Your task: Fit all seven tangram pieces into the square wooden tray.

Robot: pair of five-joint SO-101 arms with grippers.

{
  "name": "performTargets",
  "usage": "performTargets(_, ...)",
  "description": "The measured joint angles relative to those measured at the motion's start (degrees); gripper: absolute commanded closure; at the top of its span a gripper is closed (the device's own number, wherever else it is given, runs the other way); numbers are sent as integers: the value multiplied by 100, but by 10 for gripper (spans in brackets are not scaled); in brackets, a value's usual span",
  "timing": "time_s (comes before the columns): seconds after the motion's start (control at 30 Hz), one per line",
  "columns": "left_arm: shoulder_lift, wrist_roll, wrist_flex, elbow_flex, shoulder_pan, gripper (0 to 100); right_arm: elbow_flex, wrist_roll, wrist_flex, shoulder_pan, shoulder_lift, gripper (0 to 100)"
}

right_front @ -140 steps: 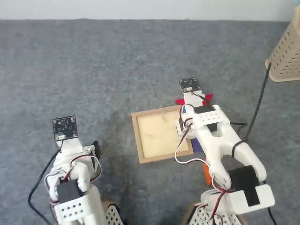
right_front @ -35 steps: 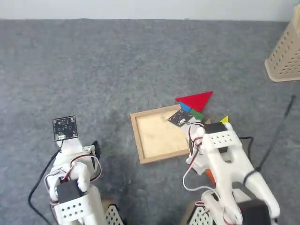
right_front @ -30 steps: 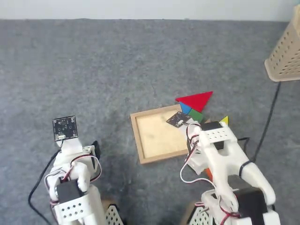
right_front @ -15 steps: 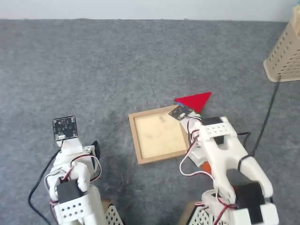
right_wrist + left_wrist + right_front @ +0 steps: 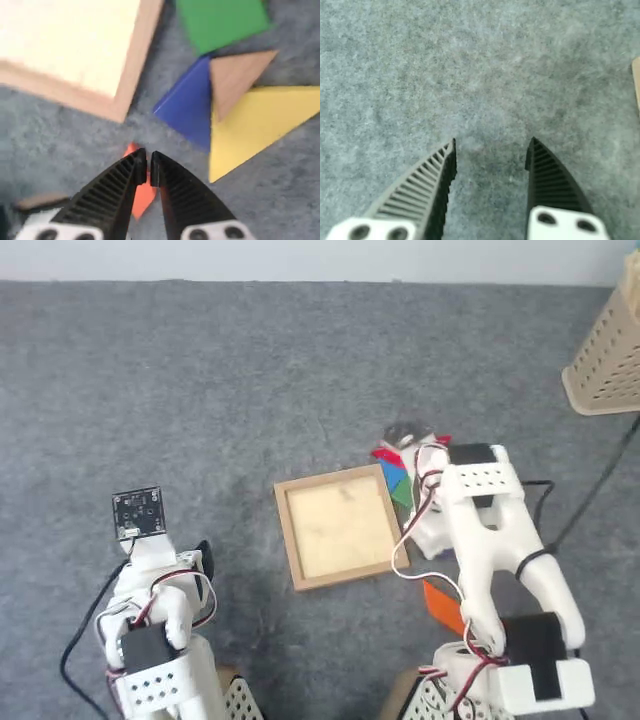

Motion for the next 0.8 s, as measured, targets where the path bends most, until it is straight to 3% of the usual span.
performTargets(0.2, 0, 0, 0, 0, 0, 784, 527, 985, 369, -316, 0, 834)
performTargets(0.5, 0, 0, 0, 0, 0, 784, 1327, 1899, 167, -334, 0, 825)
performTargets(0.8, 0, 0, 0, 0, 0, 784, 1934, 2004, -774, -308, -132, 849)
